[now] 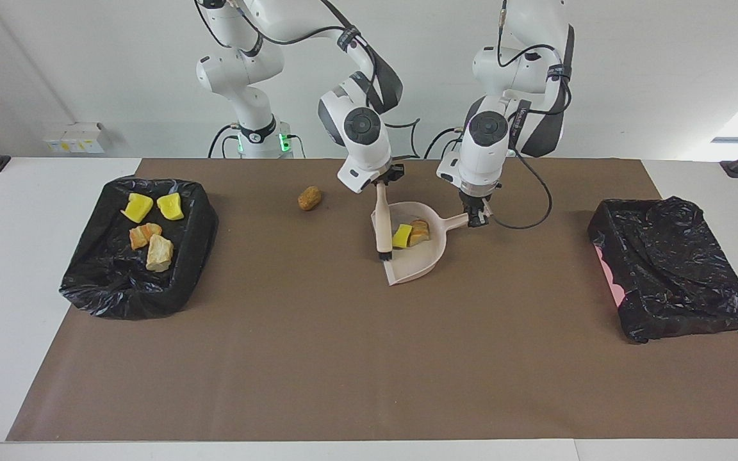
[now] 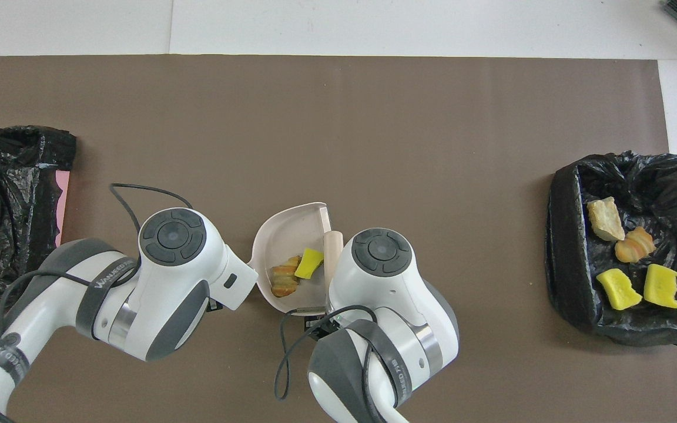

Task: Sweep and dump trash in bin
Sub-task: 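Move the brush with the right gripper to the last snack piece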

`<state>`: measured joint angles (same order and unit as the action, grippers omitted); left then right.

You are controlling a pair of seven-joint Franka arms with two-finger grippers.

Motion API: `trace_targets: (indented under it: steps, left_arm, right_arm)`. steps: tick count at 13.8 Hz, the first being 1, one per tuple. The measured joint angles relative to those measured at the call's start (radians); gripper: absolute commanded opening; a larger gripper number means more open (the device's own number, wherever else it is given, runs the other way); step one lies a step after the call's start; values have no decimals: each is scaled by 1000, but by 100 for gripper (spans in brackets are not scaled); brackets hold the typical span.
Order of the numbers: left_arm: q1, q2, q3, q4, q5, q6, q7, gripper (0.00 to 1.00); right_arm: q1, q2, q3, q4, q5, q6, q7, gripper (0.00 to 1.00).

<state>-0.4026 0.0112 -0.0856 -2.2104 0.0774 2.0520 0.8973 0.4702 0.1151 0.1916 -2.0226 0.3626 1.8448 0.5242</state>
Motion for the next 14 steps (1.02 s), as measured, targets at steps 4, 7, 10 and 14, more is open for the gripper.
trace_targets:
  steps: [4, 7, 10, 14]
  left_arm:
    - [0, 0, 0, 0, 0, 1, 0, 0]
    - [0, 0, 0, 0, 0, 4, 0, 0]
    - [0, 0, 1, -1, 0, 5, 1, 0]
    - [0, 0, 1, -2, 0, 12, 8, 0]
  right_arm:
    - [-44, -148, -3, -84, -57, -130, 98, 0]
    - [-44, -213, -2, -180, -98, -146, 254, 0]
    - [-44, -260, -2, -262, -111, -156, 442, 0]
    - [-42, -327, 0, -334, -110, -220, 600, 0]
